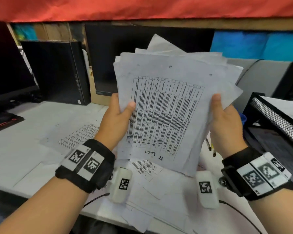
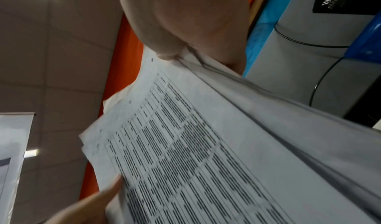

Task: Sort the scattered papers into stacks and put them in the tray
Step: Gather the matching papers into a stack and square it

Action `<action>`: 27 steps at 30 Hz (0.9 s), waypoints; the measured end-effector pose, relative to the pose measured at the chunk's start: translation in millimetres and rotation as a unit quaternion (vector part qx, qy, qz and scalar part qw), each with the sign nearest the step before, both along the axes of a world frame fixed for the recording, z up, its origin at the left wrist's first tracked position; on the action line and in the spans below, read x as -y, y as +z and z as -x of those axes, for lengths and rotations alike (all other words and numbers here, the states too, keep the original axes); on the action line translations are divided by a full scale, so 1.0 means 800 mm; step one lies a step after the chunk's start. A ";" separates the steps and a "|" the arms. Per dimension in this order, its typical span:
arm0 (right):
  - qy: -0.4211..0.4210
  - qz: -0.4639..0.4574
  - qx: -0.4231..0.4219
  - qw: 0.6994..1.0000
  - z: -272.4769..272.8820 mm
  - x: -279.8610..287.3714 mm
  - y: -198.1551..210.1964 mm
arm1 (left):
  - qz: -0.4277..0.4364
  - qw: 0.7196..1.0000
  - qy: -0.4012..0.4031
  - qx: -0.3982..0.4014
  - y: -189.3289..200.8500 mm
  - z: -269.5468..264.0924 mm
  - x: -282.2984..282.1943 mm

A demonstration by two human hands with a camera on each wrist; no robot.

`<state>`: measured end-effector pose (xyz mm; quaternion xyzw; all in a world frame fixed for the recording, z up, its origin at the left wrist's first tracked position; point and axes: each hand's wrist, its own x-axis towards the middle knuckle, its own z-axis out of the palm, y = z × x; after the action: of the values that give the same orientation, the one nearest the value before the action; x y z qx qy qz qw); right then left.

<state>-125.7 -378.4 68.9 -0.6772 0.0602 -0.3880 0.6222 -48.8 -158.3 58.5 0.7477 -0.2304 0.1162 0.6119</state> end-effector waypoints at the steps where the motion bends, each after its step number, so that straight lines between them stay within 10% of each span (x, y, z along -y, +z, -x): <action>1: -0.012 -0.004 0.016 1.000 0.000 0.000 0.009 | 0.003 1.000 -0.001 -0.006 0.001 0.000 0.001; 18: -0.032 0.131 0.087 0.987 -0.039 0.005 0.087 | 0.137 0.987 0.042 -0.067 -0.003 -0.004 0.018; 27: 0.053 0.093 -0.122 0.987 -0.032 0.013 0.022 | 0.183 0.980 0.065 -0.052 0.031 -0.017 0.006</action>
<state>-99.8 -389.0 86.7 -0.7768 0.0629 -0.2729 0.5640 -35.6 -163.5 83.2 0.6416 -0.1240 0.1571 0.7404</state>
